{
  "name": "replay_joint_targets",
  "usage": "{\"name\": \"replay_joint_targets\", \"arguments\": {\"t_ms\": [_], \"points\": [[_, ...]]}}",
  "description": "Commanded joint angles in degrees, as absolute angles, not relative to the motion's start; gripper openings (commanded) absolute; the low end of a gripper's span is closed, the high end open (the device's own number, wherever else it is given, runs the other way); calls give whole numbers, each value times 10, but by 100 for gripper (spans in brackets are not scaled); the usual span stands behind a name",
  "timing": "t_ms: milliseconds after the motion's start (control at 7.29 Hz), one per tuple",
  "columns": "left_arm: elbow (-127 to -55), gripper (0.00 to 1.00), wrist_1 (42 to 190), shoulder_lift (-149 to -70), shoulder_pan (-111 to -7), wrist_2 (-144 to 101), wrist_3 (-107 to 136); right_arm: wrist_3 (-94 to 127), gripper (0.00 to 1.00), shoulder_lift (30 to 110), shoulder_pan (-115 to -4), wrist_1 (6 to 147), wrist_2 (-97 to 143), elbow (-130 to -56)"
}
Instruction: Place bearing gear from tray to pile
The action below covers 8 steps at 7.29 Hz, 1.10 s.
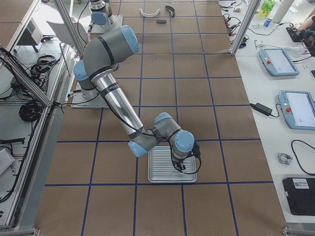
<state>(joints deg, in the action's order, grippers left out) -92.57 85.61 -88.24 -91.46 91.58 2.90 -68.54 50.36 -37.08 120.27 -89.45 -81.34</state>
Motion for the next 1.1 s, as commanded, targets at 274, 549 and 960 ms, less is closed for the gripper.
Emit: {"name": "replay_joint_targets", "arguments": {"t_ms": [274,549,960], "points": [[-926,100,857,-882,-914,916,29,-668,38,499,-371,1201,-918,-811],[-926,100,856,-882,-914,916,29,-662,21,498,-372,1200,-920,-814],[-926,100,856,-882,-914,916,29,-651,5,507,-374,1194,-947,-809]]}}
